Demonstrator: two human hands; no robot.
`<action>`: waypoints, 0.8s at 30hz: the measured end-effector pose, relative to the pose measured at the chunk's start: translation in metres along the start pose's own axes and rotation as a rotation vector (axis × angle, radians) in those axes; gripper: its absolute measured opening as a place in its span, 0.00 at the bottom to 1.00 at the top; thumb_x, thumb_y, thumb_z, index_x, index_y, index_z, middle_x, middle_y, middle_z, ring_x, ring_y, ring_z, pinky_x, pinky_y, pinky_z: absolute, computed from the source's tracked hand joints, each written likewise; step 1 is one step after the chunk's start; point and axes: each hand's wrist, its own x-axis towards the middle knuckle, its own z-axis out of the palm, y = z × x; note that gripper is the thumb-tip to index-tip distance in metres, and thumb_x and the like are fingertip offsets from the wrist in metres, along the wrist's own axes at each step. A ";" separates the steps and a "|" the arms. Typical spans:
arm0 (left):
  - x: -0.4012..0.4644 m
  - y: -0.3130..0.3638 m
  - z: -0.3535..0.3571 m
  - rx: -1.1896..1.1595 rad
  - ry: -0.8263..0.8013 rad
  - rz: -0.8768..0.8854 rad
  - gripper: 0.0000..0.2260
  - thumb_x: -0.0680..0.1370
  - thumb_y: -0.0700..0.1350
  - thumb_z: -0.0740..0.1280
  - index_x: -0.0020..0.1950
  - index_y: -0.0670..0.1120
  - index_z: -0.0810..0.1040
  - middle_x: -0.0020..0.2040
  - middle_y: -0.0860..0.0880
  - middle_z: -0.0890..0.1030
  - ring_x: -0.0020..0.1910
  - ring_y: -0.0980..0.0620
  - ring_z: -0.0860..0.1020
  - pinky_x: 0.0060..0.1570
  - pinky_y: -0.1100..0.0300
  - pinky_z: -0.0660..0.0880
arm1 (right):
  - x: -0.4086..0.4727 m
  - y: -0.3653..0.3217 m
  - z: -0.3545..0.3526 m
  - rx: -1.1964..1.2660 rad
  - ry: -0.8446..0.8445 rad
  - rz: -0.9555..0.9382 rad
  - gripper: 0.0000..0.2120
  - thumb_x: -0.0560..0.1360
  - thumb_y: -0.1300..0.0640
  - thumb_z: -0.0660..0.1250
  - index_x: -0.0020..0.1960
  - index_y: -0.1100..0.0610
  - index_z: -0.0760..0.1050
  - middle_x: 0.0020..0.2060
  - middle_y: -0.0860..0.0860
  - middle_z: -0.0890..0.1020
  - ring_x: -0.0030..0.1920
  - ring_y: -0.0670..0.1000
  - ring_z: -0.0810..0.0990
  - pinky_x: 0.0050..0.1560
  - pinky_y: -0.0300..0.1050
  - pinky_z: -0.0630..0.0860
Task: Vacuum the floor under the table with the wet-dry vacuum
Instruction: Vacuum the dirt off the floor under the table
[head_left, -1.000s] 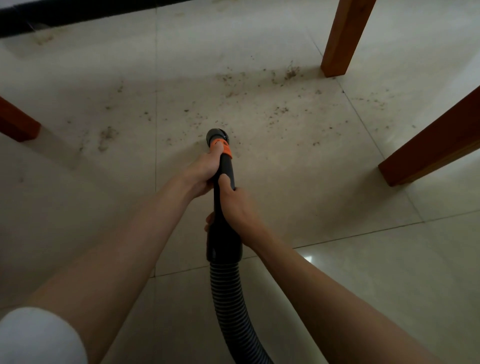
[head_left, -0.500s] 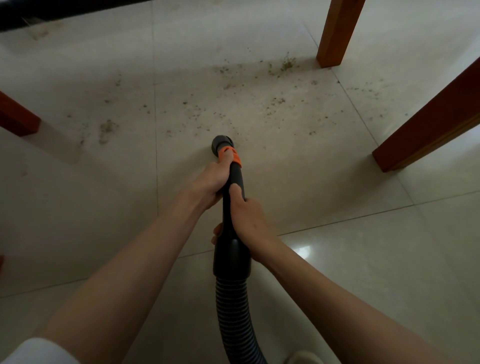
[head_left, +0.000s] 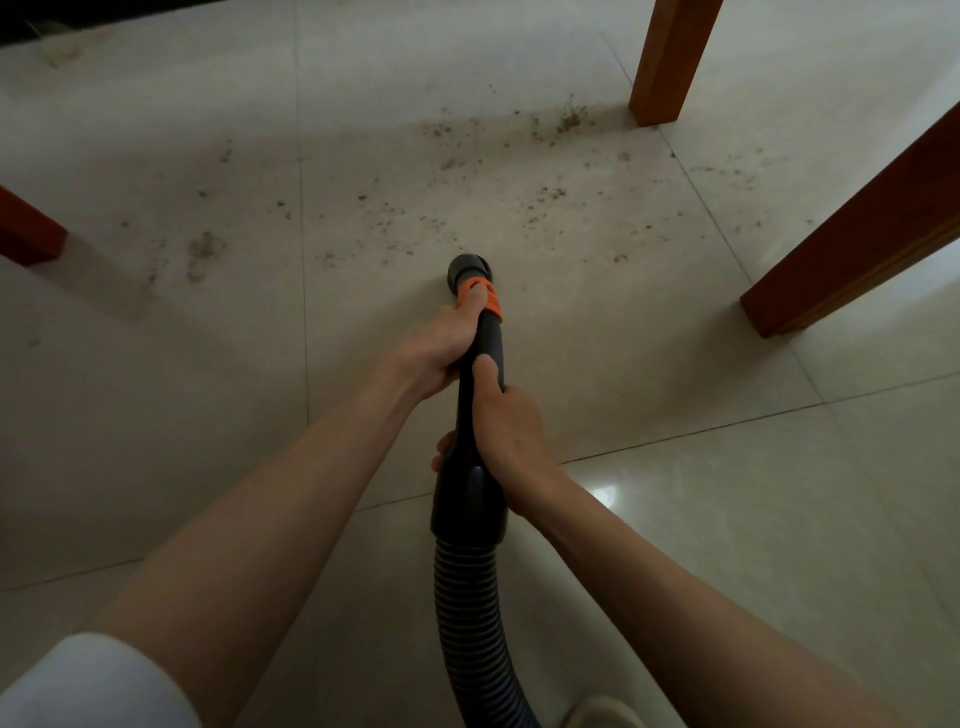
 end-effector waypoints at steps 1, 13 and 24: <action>0.002 0.002 -0.001 -0.004 0.007 0.003 0.19 0.82 0.56 0.54 0.42 0.42 0.71 0.36 0.45 0.72 0.33 0.51 0.72 0.32 0.59 0.69 | 0.003 -0.001 0.000 -0.008 -0.001 -0.007 0.21 0.80 0.46 0.52 0.39 0.59 0.70 0.30 0.58 0.80 0.31 0.58 0.81 0.39 0.51 0.80; 0.039 0.025 -0.013 0.000 0.037 0.012 0.20 0.82 0.57 0.52 0.46 0.41 0.71 0.37 0.46 0.72 0.33 0.51 0.72 0.32 0.59 0.70 | 0.044 -0.023 0.007 -0.049 -0.022 -0.006 0.22 0.79 0.44 0.53 0.39 0.61 0.71 0.34 0.62 0.82 0.30 0.58 0.81 0.42 0.58 0.81; 0.036 0.016 -0.008 0.020 0.068 0.007 0.23 0.81 0.59 0.53 0.55 0.39 0.71 0.39 0.44 0.74 0.36 0.49 0.74 0.35 0.57 0.72 | 0.034 -0.018 0.006 -0.039 -0.006 -0.010 0.21 0.79 0.44 0.54 0.38 0.60 0.70 0.41 0.68 0.82 0.39 0.66 0.83 0.45 0.63 0.80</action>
